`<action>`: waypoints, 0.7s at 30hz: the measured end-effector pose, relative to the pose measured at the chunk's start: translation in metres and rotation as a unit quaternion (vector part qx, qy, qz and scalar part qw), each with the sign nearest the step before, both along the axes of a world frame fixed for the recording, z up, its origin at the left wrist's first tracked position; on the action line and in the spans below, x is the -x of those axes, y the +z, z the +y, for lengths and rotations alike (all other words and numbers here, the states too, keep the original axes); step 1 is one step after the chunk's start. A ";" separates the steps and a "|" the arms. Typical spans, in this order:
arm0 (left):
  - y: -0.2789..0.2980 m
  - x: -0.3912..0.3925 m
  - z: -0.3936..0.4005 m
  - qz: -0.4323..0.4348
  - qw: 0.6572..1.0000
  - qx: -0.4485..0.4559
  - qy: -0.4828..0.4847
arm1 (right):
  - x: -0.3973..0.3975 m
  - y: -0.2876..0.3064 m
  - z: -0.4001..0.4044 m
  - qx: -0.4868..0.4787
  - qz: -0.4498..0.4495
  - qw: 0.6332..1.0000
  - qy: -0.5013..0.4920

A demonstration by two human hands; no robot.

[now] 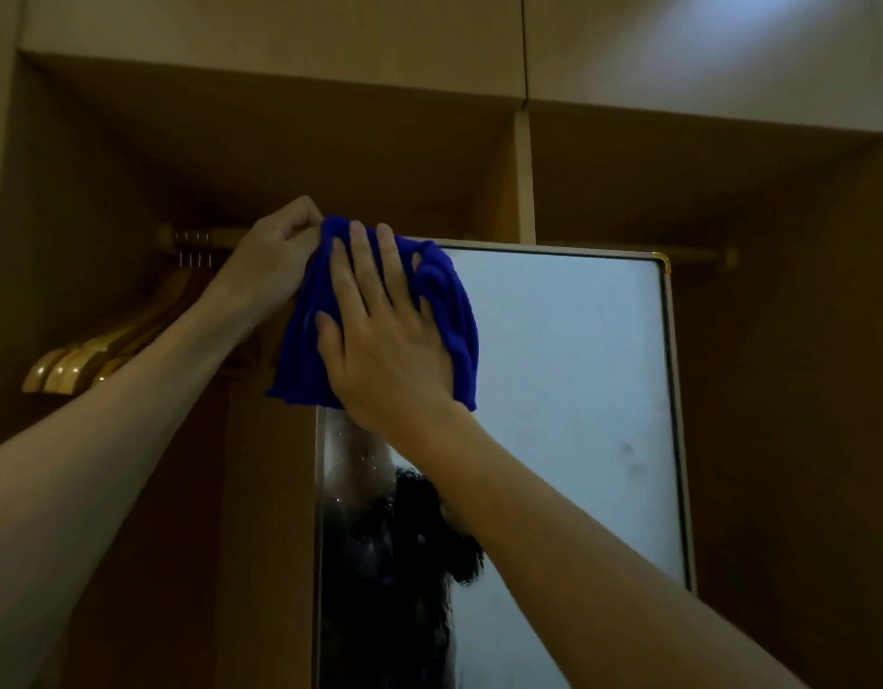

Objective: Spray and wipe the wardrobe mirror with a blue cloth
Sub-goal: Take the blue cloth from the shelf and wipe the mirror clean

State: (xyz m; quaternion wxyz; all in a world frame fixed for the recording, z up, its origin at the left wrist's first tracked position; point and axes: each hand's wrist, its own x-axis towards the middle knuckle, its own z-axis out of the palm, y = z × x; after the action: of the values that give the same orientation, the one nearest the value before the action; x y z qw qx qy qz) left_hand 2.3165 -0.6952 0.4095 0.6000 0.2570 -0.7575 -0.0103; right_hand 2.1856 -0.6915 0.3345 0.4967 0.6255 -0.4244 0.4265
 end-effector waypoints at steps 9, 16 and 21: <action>-0.003 -0.002 -0.007 0.001 1.000 0.007 -0.021 | 0.115 0.002 -0.004 0.006 -0.030 0.999 -0.009; -0.005 -0.003 -0.010 0.009 0.999 0.007 -0.053 | 0.233 -0.008 -0.003 0.027 -0.150 0.987 -0.042; -0.007 -0.001 -0.007 0.013 0.998 0.014 -0.061 | 0.227 -0.011 -0.006 0.052 -0.181 0.981 -0.052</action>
State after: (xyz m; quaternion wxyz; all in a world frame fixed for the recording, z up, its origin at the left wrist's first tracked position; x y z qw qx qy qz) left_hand 2.3171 -0.7022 0.4027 0.6116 0.2018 -0.7640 -0.0396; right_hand 1.9585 -0.6975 0.3236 0.4652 0.4884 -0.5167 0.5273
